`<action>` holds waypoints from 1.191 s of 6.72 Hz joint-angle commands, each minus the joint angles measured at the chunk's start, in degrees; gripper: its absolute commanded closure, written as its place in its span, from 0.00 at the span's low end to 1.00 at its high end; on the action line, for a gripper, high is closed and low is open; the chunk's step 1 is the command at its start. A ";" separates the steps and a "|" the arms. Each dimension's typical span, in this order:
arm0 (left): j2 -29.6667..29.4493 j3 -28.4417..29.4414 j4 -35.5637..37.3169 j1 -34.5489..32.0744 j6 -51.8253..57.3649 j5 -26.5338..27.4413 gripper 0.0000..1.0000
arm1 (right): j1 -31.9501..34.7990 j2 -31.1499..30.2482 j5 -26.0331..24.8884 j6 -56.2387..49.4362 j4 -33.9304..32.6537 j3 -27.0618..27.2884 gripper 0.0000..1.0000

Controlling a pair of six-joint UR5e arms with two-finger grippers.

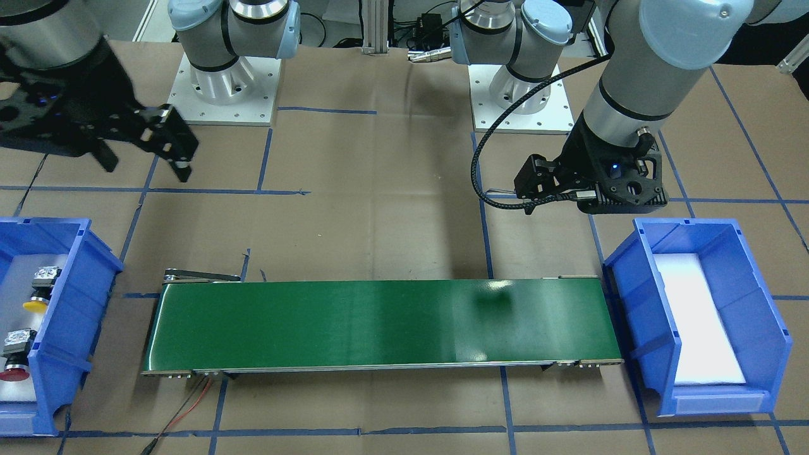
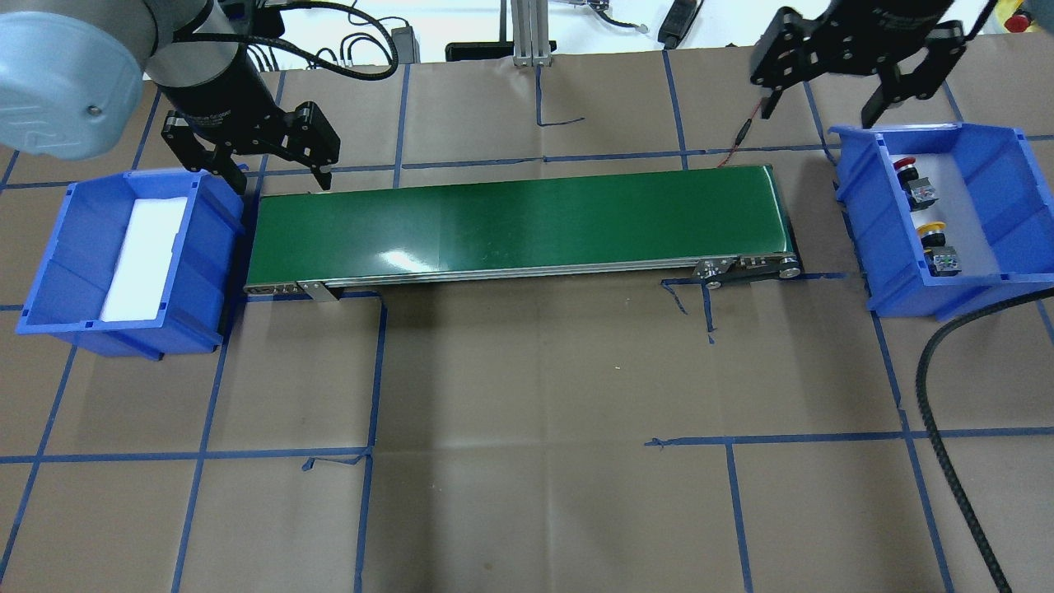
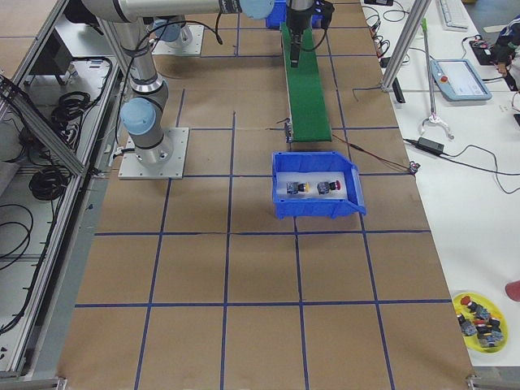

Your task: Transport two buttons from left to right

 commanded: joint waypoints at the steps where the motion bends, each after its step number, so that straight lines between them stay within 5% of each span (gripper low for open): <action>1: 0.00 0.09 0.02 0.00 -0.06 0.01 0.00 | 5.03 -1.24 -0.53 3.29 -4.62 5.34 0.00; 3: 0.00 0.00 0.02 0.00 0.02 0.01 0.00 | 5.04 -5.97 -0.36 2.59 -5.26 9.65 0.00; 8: 0.00 0.18 0.02 0.09 0.02 -0.08 0.00 | 4.25 -5.90 -0.35 2.68 -6.06 10.11 0.00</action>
